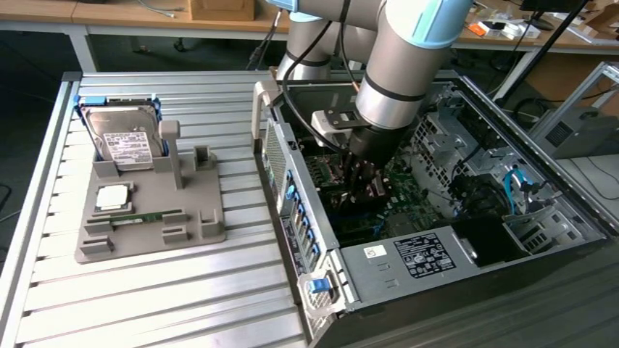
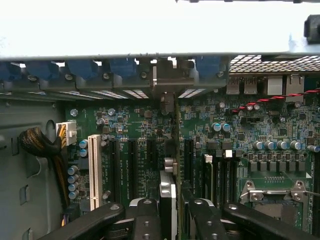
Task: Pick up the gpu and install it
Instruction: 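Insert the gpu into the slot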
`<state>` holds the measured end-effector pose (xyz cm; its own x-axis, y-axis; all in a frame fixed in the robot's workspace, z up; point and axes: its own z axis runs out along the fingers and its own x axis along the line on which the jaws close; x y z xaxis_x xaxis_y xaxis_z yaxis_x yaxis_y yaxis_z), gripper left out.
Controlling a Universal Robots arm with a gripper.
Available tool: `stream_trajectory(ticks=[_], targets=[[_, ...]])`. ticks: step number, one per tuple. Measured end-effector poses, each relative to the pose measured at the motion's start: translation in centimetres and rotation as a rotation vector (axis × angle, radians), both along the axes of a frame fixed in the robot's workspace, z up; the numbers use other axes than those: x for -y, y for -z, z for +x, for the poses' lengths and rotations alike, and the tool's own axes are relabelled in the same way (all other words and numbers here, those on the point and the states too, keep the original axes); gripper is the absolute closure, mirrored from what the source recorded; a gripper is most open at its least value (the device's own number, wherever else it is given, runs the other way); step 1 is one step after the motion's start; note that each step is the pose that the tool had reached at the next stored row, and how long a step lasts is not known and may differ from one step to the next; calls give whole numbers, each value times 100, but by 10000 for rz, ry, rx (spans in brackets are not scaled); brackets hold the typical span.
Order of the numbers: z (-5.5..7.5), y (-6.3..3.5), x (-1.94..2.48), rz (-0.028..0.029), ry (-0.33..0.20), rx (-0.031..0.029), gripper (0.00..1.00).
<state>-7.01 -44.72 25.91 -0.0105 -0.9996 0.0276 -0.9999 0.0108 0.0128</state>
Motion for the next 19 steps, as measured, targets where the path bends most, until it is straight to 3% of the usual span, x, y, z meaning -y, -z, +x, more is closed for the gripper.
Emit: stream_trajectory(ticks=[19], targets=[[0, 30, 0, -1, 1, 1, 73]])
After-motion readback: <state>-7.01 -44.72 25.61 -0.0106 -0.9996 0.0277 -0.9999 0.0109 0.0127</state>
